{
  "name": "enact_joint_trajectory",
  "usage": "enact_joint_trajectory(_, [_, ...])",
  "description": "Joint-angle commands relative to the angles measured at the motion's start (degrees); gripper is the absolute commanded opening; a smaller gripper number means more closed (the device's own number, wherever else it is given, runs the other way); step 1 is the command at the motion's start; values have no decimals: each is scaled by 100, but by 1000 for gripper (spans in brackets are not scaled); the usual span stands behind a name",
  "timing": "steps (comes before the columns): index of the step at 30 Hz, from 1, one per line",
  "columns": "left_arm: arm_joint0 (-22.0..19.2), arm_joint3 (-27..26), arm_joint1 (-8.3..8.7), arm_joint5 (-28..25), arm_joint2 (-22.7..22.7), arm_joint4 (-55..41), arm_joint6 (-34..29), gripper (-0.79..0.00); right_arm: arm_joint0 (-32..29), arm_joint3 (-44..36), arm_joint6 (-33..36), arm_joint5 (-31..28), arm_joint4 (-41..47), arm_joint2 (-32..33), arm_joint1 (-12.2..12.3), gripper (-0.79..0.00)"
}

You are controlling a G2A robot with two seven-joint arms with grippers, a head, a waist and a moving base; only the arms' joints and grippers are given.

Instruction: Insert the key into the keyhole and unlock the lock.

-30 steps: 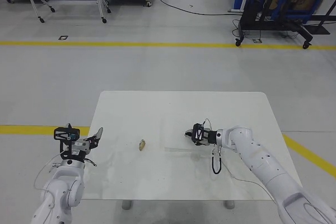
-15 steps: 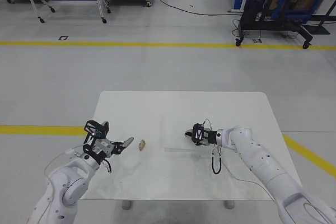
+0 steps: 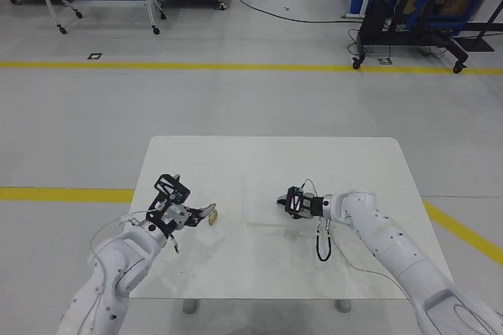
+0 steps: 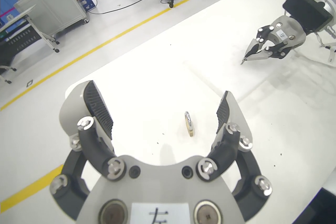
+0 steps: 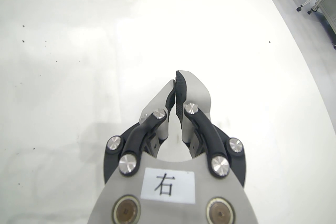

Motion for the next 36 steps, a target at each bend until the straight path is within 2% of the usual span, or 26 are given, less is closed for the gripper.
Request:
enact_joint_trajectory(1, [-480,219,-44,-32,450,266,-314,0,-20,-78,139,-15,116,-16,-16,-785])
enact_joint_trajectory(4, [-1146,621,-134,171,1034,833,-665,0,-43,-144,290,10,211,-20,-27,-785])
enact_joint_trajectory(8, [-1656,1091,-259,243,1673,1069,-700,0,-85,-190,286,5,304,18,-13,-785])
enact_joint_trajectory(12, [-1991,1534,-381,308,2255,1440,-798,0,-120,-218,274,-7,331,46,7,-785])
enact_joint_trajectory(21, [-2361,2176,-616,639,3011,1807,-941,0,-114,-252,438,-36,393,1,0,-785])
enact_joint_trajectory(27, [-2666,2544,-773,636,3350,1884,-1087,0,-126,-201,447,-65,561,59,10,-785])
enact_joint_trajectory(36, [-3109,3151,-1022,706,3751,2067,-1233,0,-251,-184,22,-245,509,254,137,-785])
